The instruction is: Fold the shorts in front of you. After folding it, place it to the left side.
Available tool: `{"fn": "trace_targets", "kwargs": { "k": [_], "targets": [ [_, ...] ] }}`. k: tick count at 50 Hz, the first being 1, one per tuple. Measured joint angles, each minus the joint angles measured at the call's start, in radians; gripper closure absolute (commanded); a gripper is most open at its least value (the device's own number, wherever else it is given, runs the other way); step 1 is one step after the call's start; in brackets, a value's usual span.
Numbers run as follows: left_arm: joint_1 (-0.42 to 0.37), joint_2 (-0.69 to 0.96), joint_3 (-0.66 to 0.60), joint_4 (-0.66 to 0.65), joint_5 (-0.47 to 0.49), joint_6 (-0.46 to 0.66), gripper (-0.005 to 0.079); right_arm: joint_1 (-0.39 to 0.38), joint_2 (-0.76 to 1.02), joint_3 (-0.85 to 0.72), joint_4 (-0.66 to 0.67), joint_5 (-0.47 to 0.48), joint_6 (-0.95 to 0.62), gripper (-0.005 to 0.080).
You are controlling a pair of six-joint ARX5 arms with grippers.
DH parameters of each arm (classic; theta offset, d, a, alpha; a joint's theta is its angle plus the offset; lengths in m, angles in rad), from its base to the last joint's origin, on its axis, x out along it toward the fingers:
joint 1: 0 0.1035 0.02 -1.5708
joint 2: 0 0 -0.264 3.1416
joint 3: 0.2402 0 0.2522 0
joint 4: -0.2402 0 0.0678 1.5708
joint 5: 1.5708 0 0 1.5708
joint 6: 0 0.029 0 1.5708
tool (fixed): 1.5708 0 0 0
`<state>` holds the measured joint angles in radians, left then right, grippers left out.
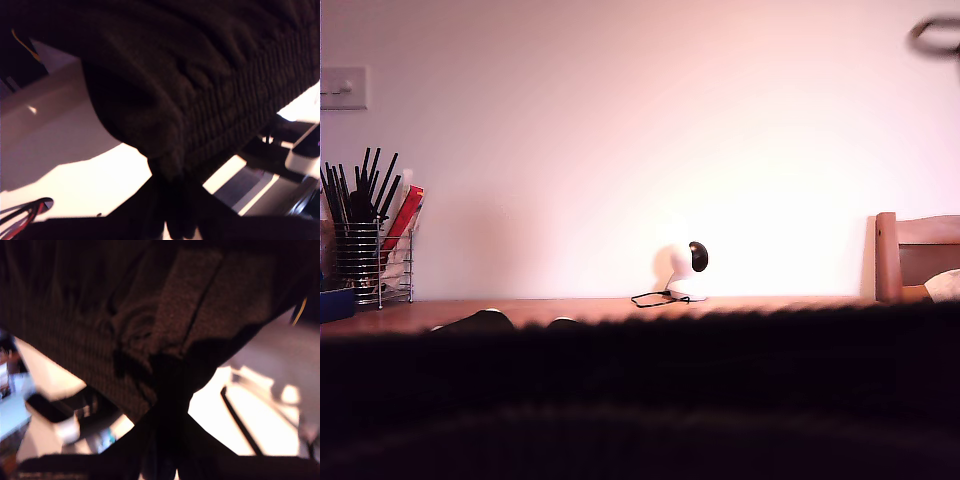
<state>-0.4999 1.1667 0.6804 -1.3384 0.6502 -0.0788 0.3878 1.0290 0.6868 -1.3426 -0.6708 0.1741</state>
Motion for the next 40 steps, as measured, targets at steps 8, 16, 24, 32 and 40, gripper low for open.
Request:
{"fn": "trace_targets", "kwargs": {
  "k": [8,16,24,32,40],
  "targets": [
    [-0.002,0.000,0.011,0.002,-0.009,0.004,0.0762,0.000,0.001,0.000,0.019,0.000,-0.011,0.0765],
    [0.000,0.000,0.063,0.013,-0.051,0.010,0.0762,0.000,0.001,0.000,0.049,0.005,-0.002,0.0765],
    [0.024,0.000,0.138,0.037,-0.113,0.030,0.0762,0.000,0.005,0.000,0.092,0.008,0.044,0.0765],
    [0.065,0.000,0.172,0.066,-0.165,0.042,0.0762,-0.016,0.033,0.027,0.138,0.009,0.068,0.0765],
    [0.103,0.000,0.172,0.113,-0.185,0.050,0.0762,-0.055,0.065,0.070,0.197,0.026,0.087,0.0765]
  ]
}}
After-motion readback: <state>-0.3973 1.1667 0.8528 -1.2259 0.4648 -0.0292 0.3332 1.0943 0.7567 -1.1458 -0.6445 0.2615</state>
